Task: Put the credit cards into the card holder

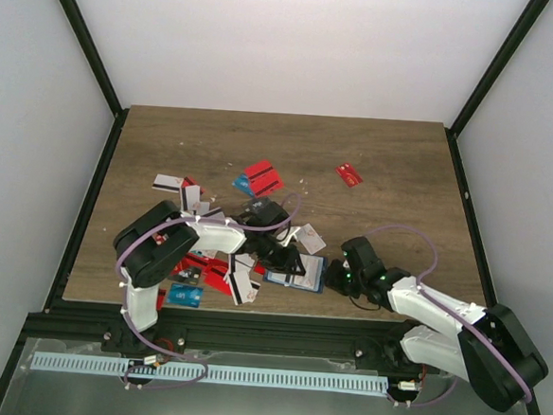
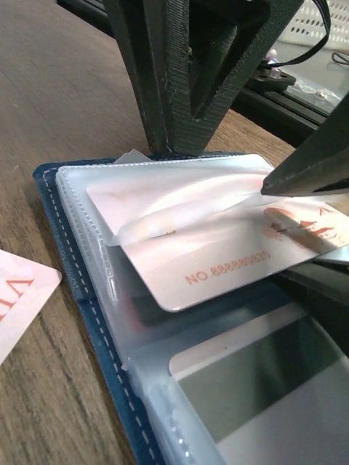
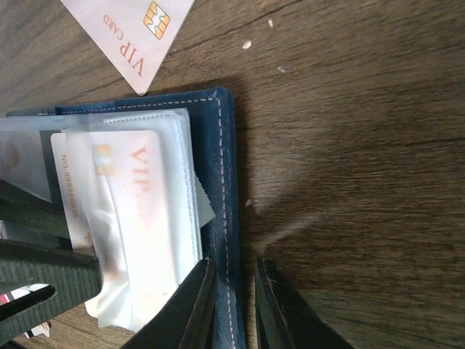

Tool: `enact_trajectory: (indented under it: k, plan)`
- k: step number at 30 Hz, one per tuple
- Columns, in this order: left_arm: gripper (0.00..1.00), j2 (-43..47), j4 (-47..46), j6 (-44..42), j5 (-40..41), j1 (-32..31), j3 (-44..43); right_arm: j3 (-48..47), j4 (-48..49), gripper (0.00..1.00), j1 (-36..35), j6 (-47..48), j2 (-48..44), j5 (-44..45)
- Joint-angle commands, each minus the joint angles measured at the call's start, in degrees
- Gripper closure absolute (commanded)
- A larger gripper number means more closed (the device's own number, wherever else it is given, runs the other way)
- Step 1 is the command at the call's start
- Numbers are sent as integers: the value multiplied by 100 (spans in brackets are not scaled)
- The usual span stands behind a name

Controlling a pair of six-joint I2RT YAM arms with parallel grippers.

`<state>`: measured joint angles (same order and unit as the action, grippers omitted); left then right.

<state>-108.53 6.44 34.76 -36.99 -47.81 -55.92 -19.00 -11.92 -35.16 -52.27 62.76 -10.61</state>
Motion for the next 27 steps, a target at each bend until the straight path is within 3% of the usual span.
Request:
enact_trajectory:
  k: [1,16,27]
  plan:
    - [70,-19,935,-159,752,-11,59,-34,-399,82,26,93,-101,199]
    - [44,708,1940,-373,1514,-17,-247,-318,-565,82,28,215,-169,223]
    - [26,1265,2239,-470,2126,-17,-298,-322,-217,83,25,442,-194,-227]
